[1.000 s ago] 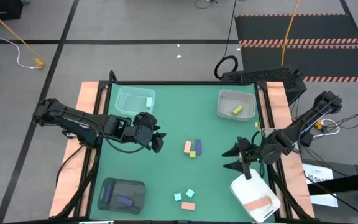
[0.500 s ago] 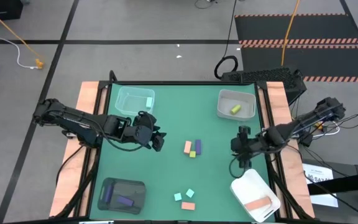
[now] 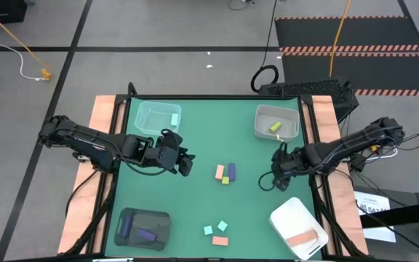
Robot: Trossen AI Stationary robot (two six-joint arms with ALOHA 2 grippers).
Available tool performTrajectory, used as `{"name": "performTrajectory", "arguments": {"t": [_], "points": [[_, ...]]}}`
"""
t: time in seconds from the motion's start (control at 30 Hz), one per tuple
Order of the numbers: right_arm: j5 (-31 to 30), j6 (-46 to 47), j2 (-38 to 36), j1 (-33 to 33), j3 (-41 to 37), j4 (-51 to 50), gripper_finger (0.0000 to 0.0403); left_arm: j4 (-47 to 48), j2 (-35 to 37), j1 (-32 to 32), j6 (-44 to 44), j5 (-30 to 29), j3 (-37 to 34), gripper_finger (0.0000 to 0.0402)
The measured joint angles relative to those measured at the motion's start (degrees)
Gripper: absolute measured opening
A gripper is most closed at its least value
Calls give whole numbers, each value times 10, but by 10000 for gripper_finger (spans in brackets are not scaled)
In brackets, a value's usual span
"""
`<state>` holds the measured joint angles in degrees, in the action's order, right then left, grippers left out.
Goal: Sort & place blocks by color
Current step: Put the right light green block into the gray bin
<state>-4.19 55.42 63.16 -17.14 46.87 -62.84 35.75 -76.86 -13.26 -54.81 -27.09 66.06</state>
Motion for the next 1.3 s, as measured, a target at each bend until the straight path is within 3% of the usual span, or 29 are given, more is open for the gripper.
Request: {"name": "performTrajectory", "arguments": {"t": [0.2, 0.43, 0.63, 0.8, 1.03, 1.3], "points": [[-1, 89, 11, 4, -7, 21, 247, 0, 0, 0, 0, 0, 0, 214], [0, 203, 37, 3, -70, 107, 247, 0, 0, 0, 0, -16, 0, 214], [-2, 215, 57, 3, -109, 141, 239, 0, 0, 0, 13, -17, 0, 214], [-2, 215, 74, 3, -137, 185, 180, 0, 0, 0, 21, -17, 0, 214], [-6, 202, 75, 3, -152, 210, 30, 1, 0, 0, 25, -17, 0, 214], [-53, 175, 27, 4, -154, 266, 29, 2, 0, 0, 30, -17, 0, 214]]}}
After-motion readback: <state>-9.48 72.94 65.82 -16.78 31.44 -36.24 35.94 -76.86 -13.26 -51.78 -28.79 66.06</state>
